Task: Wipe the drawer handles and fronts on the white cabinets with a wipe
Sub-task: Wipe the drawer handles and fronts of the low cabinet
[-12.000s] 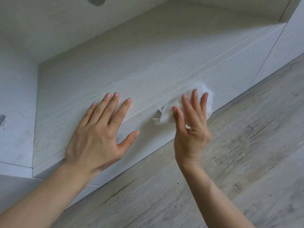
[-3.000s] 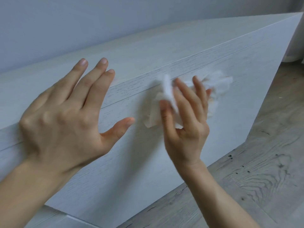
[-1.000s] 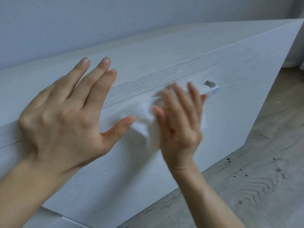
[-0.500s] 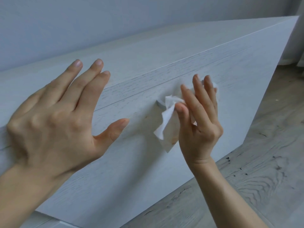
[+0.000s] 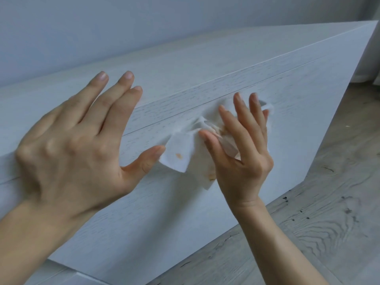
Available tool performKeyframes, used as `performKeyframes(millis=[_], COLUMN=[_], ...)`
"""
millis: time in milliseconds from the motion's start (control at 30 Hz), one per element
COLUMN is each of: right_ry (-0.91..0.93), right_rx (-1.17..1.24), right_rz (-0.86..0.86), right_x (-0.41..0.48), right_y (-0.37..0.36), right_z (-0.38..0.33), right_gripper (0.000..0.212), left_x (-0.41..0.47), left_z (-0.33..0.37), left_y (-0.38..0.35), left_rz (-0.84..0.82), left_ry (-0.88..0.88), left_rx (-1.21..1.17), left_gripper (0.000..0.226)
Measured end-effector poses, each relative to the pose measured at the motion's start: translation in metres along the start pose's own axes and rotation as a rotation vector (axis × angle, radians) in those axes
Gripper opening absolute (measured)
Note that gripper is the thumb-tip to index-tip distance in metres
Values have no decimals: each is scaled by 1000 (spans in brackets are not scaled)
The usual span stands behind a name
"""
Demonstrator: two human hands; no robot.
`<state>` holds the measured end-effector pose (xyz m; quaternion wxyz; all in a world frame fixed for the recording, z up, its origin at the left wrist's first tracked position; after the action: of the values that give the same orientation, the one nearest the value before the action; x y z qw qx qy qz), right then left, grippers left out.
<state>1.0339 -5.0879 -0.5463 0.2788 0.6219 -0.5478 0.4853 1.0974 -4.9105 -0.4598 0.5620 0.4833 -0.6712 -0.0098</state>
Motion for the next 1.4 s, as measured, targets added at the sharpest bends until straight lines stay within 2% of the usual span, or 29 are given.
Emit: performKeyframes(millis=[233,367,467,567,733,767,867,1000,1067,1133,1200,1267,1333,1400], right_ry=[78,81,73,49,-76,-89,-130,-337,-485,-576,-553,-440,-314,-313], right_rx=[-54,-111,-195,-264,-375,-388,-384,-234,-153,-67,-1,91,206,337], right_rz=[-76,-155,-328,-603,-916,-947,-966,-971,-1121,-1322,-1425,-1497,-1513,-1491], right_x=[0,6,20,48,157,186,276,394,448,483,501,498,478,448], right_y=[7,19,35,52,52,45,9,-80,-130,-176,-215,-248,-275,-299], right_z=[-5,-14,-24,-36,-95,-113,-169,-267,-333,-404,-481,-562,-646,-733], right_gripper=[28,19,18,21,34,34,16,23,31,29,36,46,36,26], left_x=[1,3,8,13,46,59,110,181,205,211,198,170,125,69], left_z=[1,6,10,8,-30,-46,-108,-211,-265,-315,-359,-397,-431,-466], left_y=[2,12,22,34,88,107,179,302,368,434,496,558,619,683], left_rz=[10,-51,-189,-375,-611,-651,-678,-627,-599,-591,-613,-623,-650,-702], left_ry=[-10,-4,69,129,239,274,378,570,654,749,833,896,944,977], left_rx=[24,100,45,-110,-210,-212,-157,-52,12,76,130,192,273,368], left_gripper=[64,64,66,65,59,60,64,75,76,76,73,68,71,78])
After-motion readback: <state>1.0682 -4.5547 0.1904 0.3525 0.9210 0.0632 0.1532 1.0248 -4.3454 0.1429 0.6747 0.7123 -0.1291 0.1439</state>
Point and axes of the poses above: each hand's wrist, its own x-axis towards the middle knuckle, its own y-axis out of the back of the hand, z = x × y, the point moved 1 cm from there along x, towards the middle knuckle, and after that the axes turned 1 degree about -y, right-handed, at the moved point
